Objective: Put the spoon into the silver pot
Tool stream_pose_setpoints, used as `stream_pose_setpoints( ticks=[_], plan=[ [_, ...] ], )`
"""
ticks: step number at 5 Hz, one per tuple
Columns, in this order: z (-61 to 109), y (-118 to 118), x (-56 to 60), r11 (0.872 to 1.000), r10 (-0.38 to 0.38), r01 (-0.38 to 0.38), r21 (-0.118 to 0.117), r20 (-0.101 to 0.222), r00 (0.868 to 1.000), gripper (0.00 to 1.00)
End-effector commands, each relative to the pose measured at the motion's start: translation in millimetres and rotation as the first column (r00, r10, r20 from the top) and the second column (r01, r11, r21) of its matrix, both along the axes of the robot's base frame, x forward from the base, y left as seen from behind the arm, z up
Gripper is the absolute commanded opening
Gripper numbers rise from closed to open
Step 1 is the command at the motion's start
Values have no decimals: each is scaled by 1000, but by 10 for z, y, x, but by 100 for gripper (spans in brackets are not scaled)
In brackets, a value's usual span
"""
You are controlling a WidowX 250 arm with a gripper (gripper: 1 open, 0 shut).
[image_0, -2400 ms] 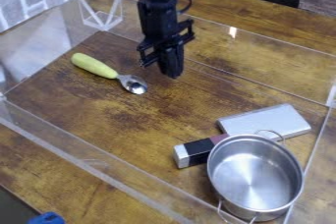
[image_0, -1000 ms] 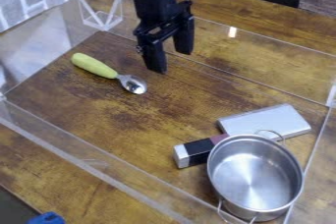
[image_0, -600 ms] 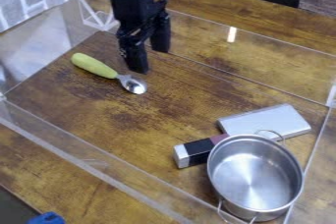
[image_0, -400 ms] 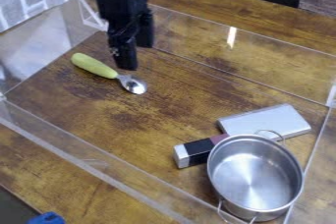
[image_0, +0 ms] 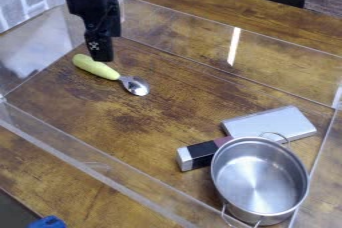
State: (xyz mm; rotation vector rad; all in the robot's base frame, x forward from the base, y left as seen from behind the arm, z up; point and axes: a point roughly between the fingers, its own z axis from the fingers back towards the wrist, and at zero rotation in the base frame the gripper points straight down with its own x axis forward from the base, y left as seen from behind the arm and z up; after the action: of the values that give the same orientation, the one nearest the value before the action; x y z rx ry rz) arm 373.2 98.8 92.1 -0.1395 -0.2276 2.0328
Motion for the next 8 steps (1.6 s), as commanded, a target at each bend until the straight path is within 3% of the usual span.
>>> stream_pose_setpoints(
  ticks=[1, 2, 3, 4, 5, 7, 8],
  plan=[
    [218, 123, 6, 999, -8, 5, 39, 81, 997, 100],
    [49, 207, 40, 995, -95, 93, 23, 74, 993, 100],
    [-112, 288, 63, 992, -123, 121, 23, 71, 990, 100],
    [-321, 264, 170, 990, -140, 139, 10, 68, 988, 100],
    [-356, 217, 283, 990, -140, 141, -7, 67, 988, 100],
    [-454, 368, 403, 986, -163, 164, -21, 41, 986, 100],
    [-473, 404, 395, 990, -138, 138, -21, 24, 990, 0]
  ],
)
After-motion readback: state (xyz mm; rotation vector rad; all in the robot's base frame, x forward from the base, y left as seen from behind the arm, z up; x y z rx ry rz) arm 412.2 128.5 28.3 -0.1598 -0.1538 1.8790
